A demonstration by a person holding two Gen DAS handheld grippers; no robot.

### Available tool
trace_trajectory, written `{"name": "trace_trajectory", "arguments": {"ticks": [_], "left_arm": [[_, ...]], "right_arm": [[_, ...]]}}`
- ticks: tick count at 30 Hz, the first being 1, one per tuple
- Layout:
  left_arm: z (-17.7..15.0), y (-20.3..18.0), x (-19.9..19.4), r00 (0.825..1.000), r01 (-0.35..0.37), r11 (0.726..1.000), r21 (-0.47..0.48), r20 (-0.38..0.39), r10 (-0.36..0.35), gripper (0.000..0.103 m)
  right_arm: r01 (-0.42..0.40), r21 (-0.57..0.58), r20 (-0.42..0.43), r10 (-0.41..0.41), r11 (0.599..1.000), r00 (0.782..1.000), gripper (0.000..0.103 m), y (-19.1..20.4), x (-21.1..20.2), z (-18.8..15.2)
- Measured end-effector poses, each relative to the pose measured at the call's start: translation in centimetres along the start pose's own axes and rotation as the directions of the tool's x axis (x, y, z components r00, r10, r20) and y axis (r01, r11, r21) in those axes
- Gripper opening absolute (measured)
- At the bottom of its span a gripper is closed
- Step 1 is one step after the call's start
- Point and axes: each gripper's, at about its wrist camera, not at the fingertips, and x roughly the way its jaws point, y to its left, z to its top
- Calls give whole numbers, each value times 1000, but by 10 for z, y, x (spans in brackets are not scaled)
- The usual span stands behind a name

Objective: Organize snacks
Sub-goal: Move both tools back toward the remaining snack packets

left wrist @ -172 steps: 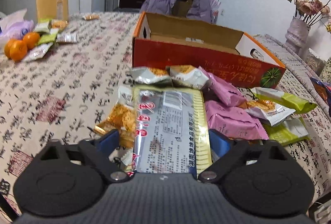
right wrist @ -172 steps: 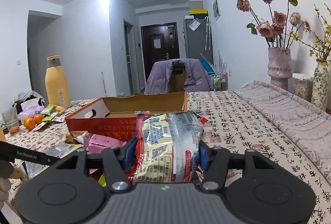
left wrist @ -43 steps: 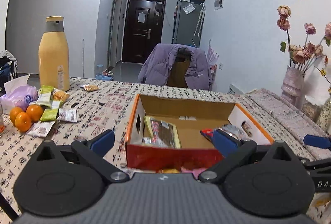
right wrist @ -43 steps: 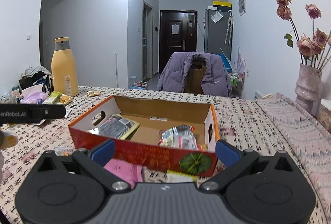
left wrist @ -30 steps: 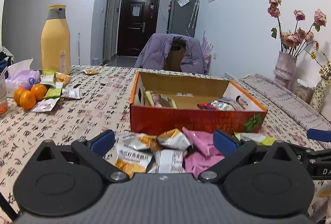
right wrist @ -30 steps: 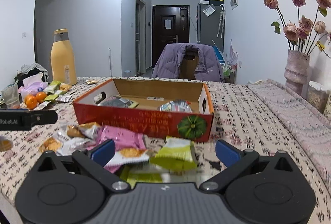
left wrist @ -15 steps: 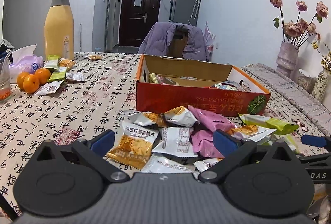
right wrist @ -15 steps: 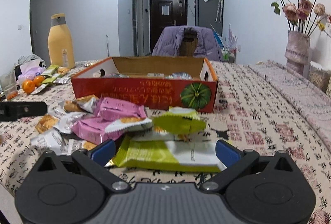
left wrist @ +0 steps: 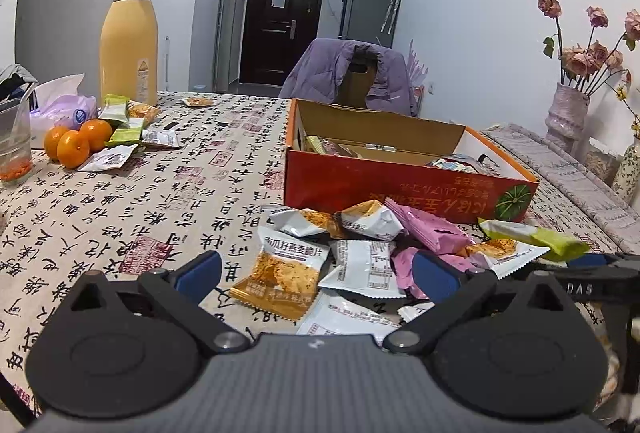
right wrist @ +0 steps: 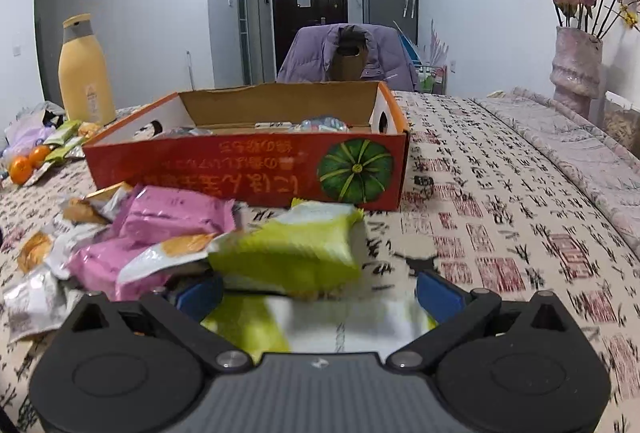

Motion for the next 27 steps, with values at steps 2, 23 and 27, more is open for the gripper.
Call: {"name": "trace_trajectory", "arguments": {"ticks": [2, 23, 27], "left_arm": [[0, 1, 1, 1000, -4, 1000, -4, -4, 4, 103], [-6, 1, -2, 1000, 13, 1000, -17, -22, -13, 103], [-7, 5, -4, 1000, 15, 1000, -23, -25, -15, 103]], "right_arm": [[-7, -12, -18, 7, 1000, 1000, 103, -3, 6, 4], [-46, 14, 6, 46, 999, 999, 103, -19, -52, -25], [-74, -32, 19, 75, 997, 997, 103, -23, -67, -29]]}}
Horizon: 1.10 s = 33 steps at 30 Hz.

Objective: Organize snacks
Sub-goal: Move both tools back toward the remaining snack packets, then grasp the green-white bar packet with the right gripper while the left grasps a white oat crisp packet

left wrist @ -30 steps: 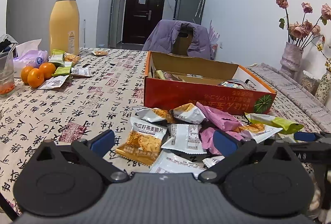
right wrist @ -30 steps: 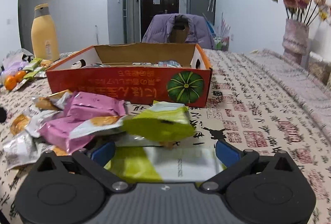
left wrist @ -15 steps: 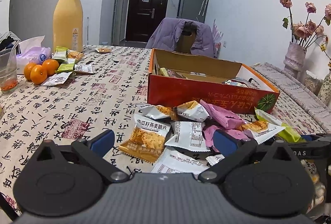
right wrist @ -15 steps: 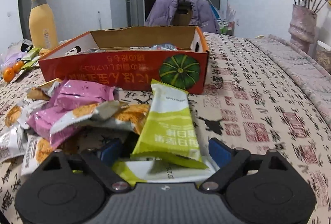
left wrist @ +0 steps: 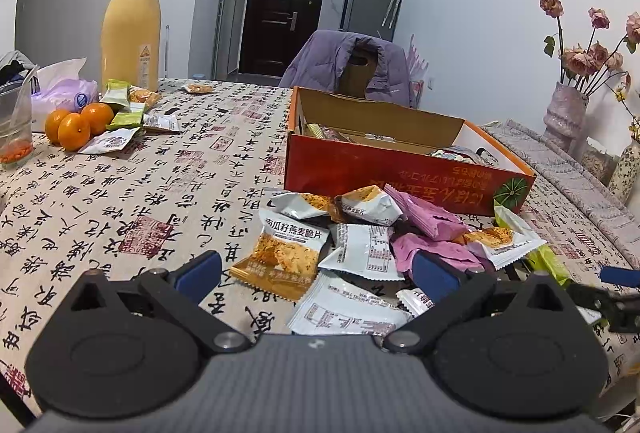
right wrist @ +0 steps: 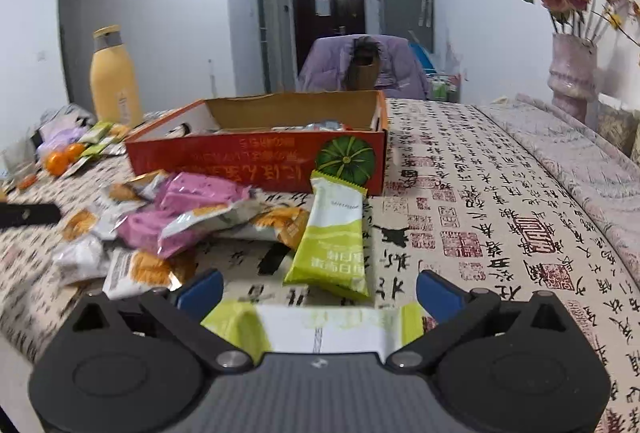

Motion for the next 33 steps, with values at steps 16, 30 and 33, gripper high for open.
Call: {"name": "trace_trajectory", "arguments": {"ticks": [16, 30, 33], "left_arm": [[-3, 0, -6, 1000, -2, 1000, -3, -8, 2, 103], [-5, 2, -6, 1000, 5, 1000, 4, -18, -4, 103], [-6, 3, -4, 1000, 8, 1000, -2, -27, -8, 103]], "right_arm": [[-53, -162, -7, 52, 985, 999, 103, 17, -21, -16], [-98, -149, -75, 87, 984, 993, 79, 17, 24, -10], [-113, -112, -80, 104, 987, 991, 58, 8, 21, -11]]}}
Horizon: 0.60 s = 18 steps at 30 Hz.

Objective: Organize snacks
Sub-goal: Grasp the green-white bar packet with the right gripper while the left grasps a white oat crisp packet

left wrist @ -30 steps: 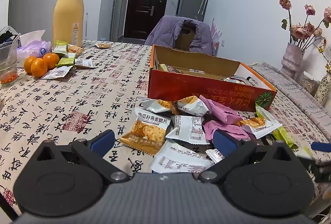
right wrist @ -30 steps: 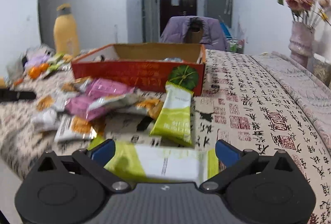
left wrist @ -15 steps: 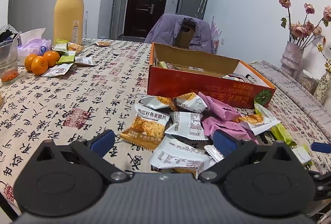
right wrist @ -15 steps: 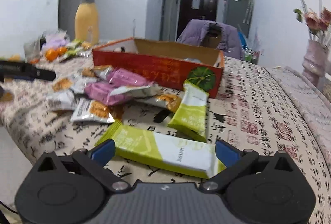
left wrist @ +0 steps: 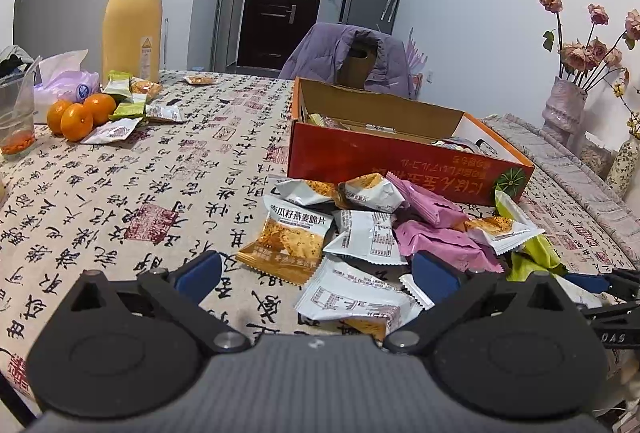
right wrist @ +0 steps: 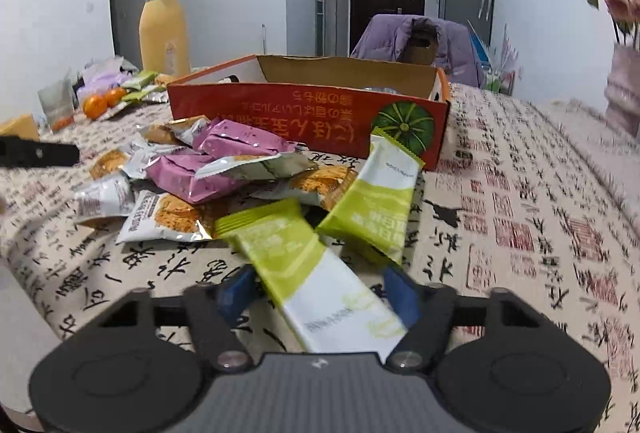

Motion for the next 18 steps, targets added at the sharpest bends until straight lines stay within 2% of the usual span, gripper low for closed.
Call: {"name": "trace_trajectory", "arguments": {"ticks": [3, 4, 9, 18], "left_arm": [[-1, 0, 1, 1000, 6, 1000, -2, -4, -6, 103], [-2, 0, 1, 1000, 9, 1000, -3, -4, -9, 103], [-4, -1, 1, 1000, 11, 1000, 4, -10, -11, 103], [-9, -8, 12, 998, 13, 999, 34, -65, -11, 103]], "right_arm": [[1, -1, -12, -1, 1000, 1000, 39, 0, -5, 0], [6, 0, -14, -6, 1000, 1000, 36, 0, -6, 0], [36, 20, 13, -37, 999, 999, 34, 7, -13, -2], [72, 77, 159, -84, 994, 984, 34, 15, -39, 8]]}}
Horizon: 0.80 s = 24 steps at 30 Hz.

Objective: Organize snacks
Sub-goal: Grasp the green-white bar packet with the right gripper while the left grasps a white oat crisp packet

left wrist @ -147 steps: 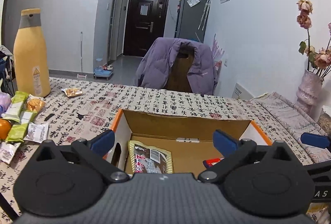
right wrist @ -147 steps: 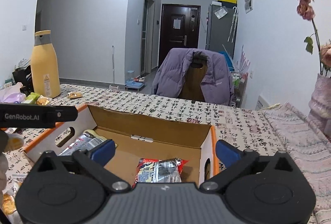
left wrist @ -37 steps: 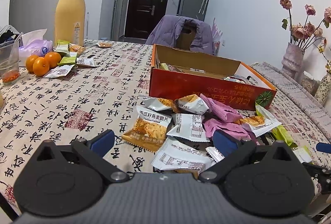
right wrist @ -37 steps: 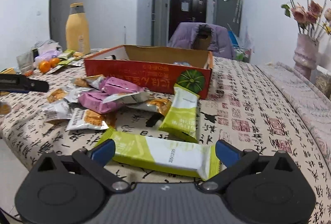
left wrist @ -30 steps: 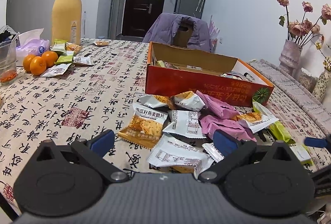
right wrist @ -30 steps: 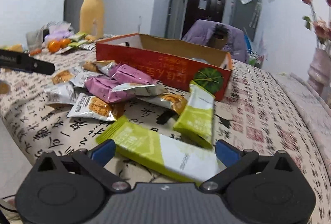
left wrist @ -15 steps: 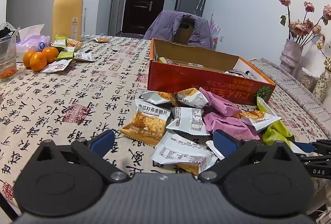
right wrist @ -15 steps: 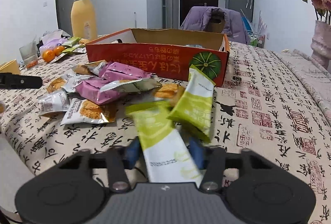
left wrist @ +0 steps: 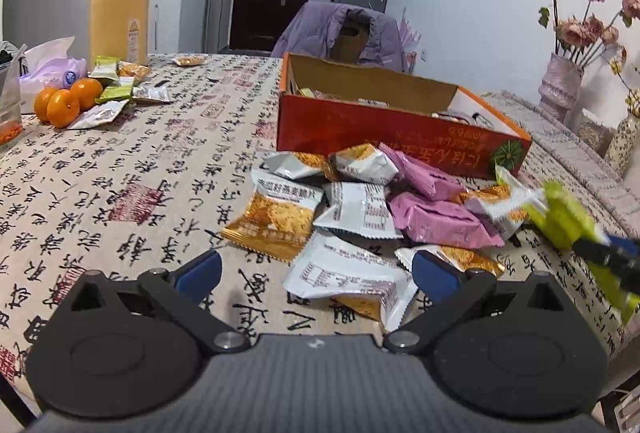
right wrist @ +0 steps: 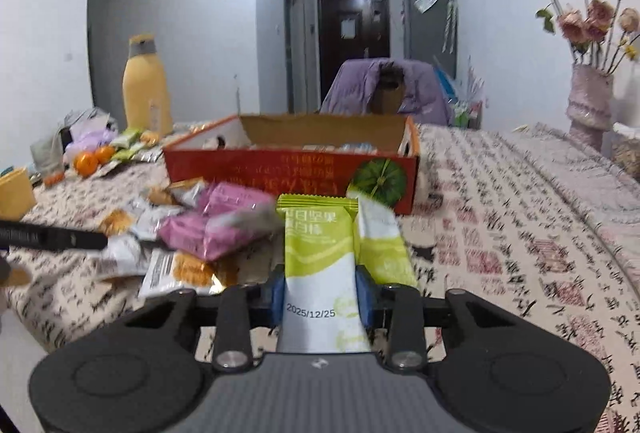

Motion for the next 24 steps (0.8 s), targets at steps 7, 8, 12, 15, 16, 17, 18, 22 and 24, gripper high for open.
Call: {"name": "trace_trajectory", "arguments": {"ticks": [7, 8, 12, 15, 16, 17, 18, 22, 24], "left_arm": [[-4, -11, 15, 999, 16, 998, 66, -48, -13, 103], [-4, -12, 19, 998, 21, 997, 74, -56, -17, 103], [-5, -12, 30, 997, 37, 997, 71, -73, -31, 103], [-6, -12, 31, 998, 43, 997, 72, -56, -39, 102], [-6, -13, 31, 998, 45, 996, 76, -51, -41, 98], [-7, -14, 30, 998, 42, 996, 85, -45, -38, 92], [-8, -16, 30, 999, 37, 995, 96, -39, -34, 89], [-12, -20, 27, 1000, 27, 992, 124, -19, -25, 78], [-14, -21, 25, 1000, 27, 991, 129, -7, -26, 70]], "right_arm": [[23, 31, 50, -25, 999, 998, 34, -5, -8, 5], [25, 35, 49, -27, 999, 998, 34, -6, -8, 5], [27, 51, 40, -29, 998, 999, 34, -8, -6, 0], [23, 57, 35, -25, 998, 999, 34, -8, -5, -3], [21, 57, 34, -23, 998, 999, 34, -8, -5, -3], [21, 57, 34, -23, 998, 999, 34, -8, -4, -4], [20, 58, 34, -22, 998, 999, 34, -7, -4, -4], [14, 61, 31, -16, 998, 999, 34, -6, -2, -6], [11, 61, 29, -13, 998, 999, 34, -6, -1, -6]]}}
